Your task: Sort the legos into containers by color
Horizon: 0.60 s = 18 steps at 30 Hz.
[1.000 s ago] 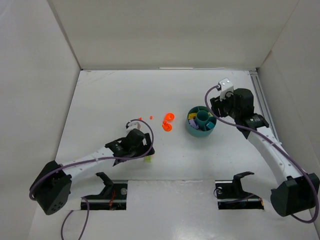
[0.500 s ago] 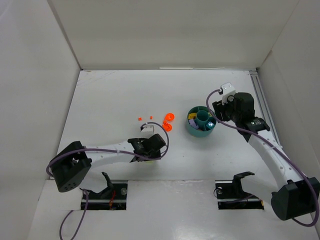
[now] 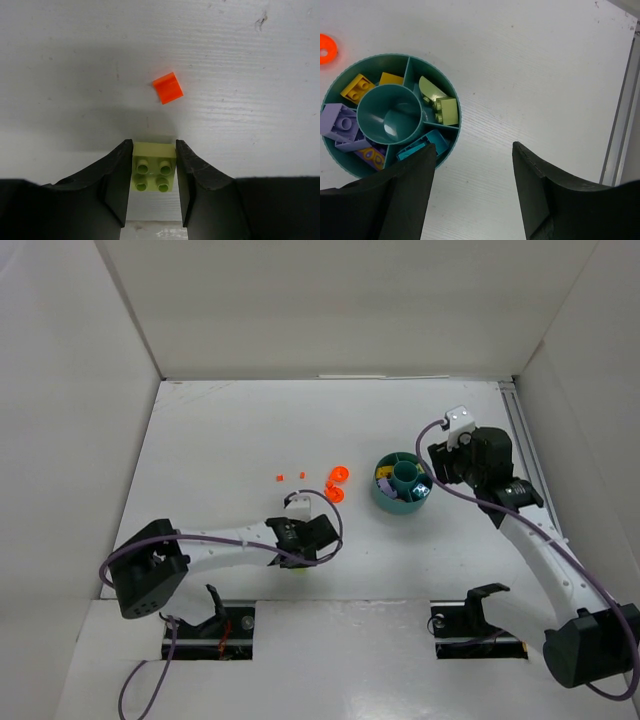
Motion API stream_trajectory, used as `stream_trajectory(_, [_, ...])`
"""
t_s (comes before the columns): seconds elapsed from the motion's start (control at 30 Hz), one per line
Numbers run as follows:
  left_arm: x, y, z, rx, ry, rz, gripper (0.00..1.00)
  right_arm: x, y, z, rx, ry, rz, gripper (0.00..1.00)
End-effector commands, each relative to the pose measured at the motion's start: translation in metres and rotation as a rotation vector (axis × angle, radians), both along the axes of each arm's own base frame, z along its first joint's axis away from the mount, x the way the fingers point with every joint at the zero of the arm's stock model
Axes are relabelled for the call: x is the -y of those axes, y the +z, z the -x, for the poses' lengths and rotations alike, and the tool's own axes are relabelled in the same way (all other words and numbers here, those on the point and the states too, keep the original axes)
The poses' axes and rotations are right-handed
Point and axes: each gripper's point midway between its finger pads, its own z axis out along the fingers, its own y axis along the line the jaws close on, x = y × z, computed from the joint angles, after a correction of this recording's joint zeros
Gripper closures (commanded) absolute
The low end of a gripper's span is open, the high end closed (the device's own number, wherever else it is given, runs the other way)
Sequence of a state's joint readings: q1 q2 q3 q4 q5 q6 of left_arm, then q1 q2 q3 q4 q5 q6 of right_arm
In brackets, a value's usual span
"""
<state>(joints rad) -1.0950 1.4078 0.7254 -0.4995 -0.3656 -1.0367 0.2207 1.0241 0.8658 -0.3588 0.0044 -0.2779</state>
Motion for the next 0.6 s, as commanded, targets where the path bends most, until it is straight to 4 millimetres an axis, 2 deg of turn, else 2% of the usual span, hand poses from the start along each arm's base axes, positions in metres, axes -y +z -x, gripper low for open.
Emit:
stream_trajectory(0.0, [0.008, 0.020, -0.004, 0.014, -0.026, 0.000, 0.83, 0.009, 0.007, 0.003, 0.038, -0.026, 0.003, 0.32])
stream_trajectory(0.07, [0.024, 0.040, -0.015, 0.067, -0.066, 0.048, 0.83, 0.013, 0.014, 0.005, 0.062, -0.043, 0.007, 0.32])
stream_trajectory(0.1, [0.025, 0.047, -0.022, 0.100, -0.077, 0.040, 0.83, 0.018, 0.013, 0.007, 0.064, -0.077, 0.006, 0.32])
stream_trajectory(0.13, [0.035, 0.059, -0.030, 0.140, -0.092, 0.073, 0.83, 0.026, 0.018, 0.007, 0.078, -0.114, 0.003, 0.31])
stream_trajectory(0.17, [0.042, 0.068, -0.037, 0.174, -0.109, 0.083, 0.83, 0.030, 0.017, 0.011, 0.080, -0.139, 0.005, 0.27])
stream_trajectory(0.2, [0.054, 0.089, -0.048, 0.232, -0.154, 0.100, 0.83, 0.039, 0.029, 0.015, 0.118, -0.184, -0.012, 0.23])
stream_trajectory(0.23, [0.066, 0.107, -0.062, 0.289, -0.166, 0.136, 0.83, 0.049, 0.028, 0.021, 0.123, -0.244, 0.001, 0.20])
stream_trajectory(0.27, [0.075, 0.117, -0.072, 0.319, -0.188, 0.145, 0.83, 0.058, 0.036, 0.024, 0.150, -0.290, -0.005, 0.16])
stream_trajectory(0.3, [0.089, 0.143, -0.089, 0.371, -0.194, 0.192, 0.83, 0.068, 0.042, 0.034, 0.176, -0.342, -0.023, 0.09])
stream_trajectory(0.33, [0.098, 0.156, -0.097, 0.405, -0.256, 0.192, 0.83, 0.074, 0.046, 0.040, 0.192, -0.379, -0.028, 0.00])
stream_trajectory(0.37, [0.111, 0.166, -0.111, 0.447, -0.270, 0.210, 0.83, 0.087, 0.046, 0.048, 0.202, -0.452, -0.016, 0.00])
stream_trajectory(0.4, [0.120, 0.177, -0.120, 0.474, -0.290, 0.217, 0.83, 0.093, 0.053, 0.058, 0.238, -0.493, -0.041, 0.00])
stream_trajectory(0.43, [0.130, 0.207, -0.136, 0.534, -0.287, 0.250, 0.83, 0.099, 0.058, 0.064, 0.257, -0.525, -0.045, 0.00])
stream_trajectory(0.47, [0.145, 0.221, -0.142, 0.570, -0.348, 0.262, 0.83, 0.110, 0.058, 0.071, 0.269, -0.585, -0.036, 0.00])
stream_trajectory(0.5, [0.155, 0.217, -0.155, 0.570, -0.372, 0.249, 0.83, 0.113, 0.061, 0.077, 0.284, -0.599, -0.036, 0.00])
stream_trajectory(0.53, [0.170, 0.245, -0.166, 0.618, -0.393, 0.293, 0.83, 0.113, 0.061, 0.083, 0.297, -0.604, -0.052, 0.00])
stream_trajectory(0.57, [0.180, 0.251, -0.173, 0.618, -0.427, 0.313, 0.83, 0.115, 0.065, 0.086, 0.313, -0.612, -0.055, 0.00])
